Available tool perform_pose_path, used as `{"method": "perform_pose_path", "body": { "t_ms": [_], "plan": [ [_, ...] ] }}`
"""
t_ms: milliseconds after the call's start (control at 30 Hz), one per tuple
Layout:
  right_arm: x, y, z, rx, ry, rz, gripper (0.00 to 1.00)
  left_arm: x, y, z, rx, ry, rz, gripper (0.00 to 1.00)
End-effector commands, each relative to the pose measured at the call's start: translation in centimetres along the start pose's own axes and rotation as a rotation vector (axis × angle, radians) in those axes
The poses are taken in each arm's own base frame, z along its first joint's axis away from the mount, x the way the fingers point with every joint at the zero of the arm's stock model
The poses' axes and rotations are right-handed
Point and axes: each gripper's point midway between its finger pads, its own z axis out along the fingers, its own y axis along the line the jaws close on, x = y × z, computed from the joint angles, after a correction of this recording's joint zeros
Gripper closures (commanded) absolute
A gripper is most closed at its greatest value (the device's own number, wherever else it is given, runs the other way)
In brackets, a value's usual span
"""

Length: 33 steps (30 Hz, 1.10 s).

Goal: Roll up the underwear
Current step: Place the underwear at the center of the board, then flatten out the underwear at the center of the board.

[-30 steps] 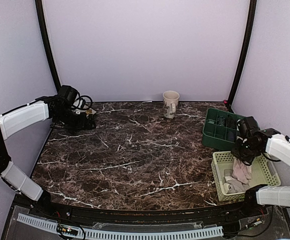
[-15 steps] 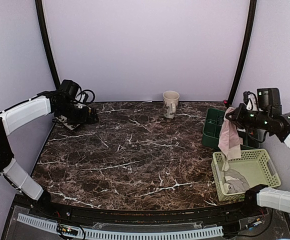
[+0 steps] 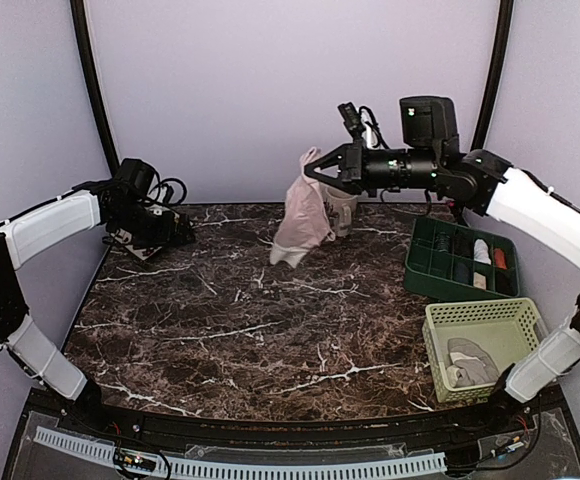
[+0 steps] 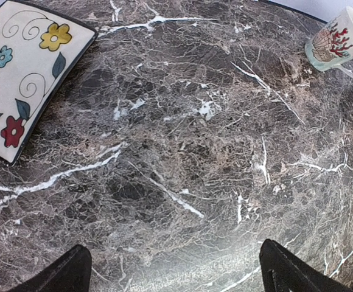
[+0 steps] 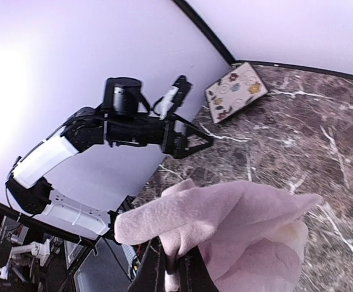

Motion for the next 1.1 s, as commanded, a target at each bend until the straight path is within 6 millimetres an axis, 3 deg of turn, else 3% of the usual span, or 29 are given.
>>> {"method": "perform_pose_path", "body": {
  "t_ms": [0, 67, 167, 200, 267, 333, 400, 633, 800, 900, 1067],
  "plan": [
    [-3.2, 5.1, 0.9, -0.157, -0.123, -0.033, 1.0, -1.0, 0.5, -2.4, 0.003, -0.058, -0.015, 0.01],
    [-2.5, 1.1, 0.1, -0.034, -0.189, 0.018, 0.99, -1.1, 0.6, -2.9, 0.005, -0.068, -0.016, 0.01],
    [2.3, -10.3, -2.5, 0.283, -0.177, 0.176, 0.57, -0.5, 0.8, -3.2, 0.007, -0.069, -0.005, 0.01],
    [4.4, -13.5, -3.6, 0.389, -0.15, 0.206, 0.3, -0.3, 0.8, -3.2, 0.01, -0.066, 0.003, 0.01],
    [7.2, -16.7, -4.7, 0.527, -0.074, 0.177, 0.14, 0.3, 0.7, -3.2, 0.022, -0.054, 0.018, 0.01],
    [9.6, -17.7, -4.4, 0.558, 0.029, 0.158, 0.13, 0.9, 0.2, -3.1, 0.058, -0.04, 0.047, 0.01],
    [11.7, -17.2, -3.1, 0.496, 0.126, 0.123, 0.19, 1.6, -0.7, -2.9, 0.116, -0.026, 0.081, 0.01],
    [17.5, -11.1, 3.7, 0.236, 0.372, -0.167, 0.37, 3.3, -2.8, -2.8, 0.264, 0.003, 0.093, 0.01],
    [22.2, -7.7, 10.7, 0.103, 0.564, -0.403, 0.53, 4.1, -3.5, -2.6, 0.315, 0.018, 0.041, 0.01],
    [23.8, -5.2, 14.1, 0.005, 0.613, -0.486, 0.61, 4.7, -3.4, -2.3, 0.32, 0.041, 0.018, 0.01],
    [28.1, -4.4, 18.8, -0.087, 0.682, -0.514, 0.66, 5.9, -3.0, -2.4, 0.309, 0.055, -0.004, 0.01]
  ]
}}
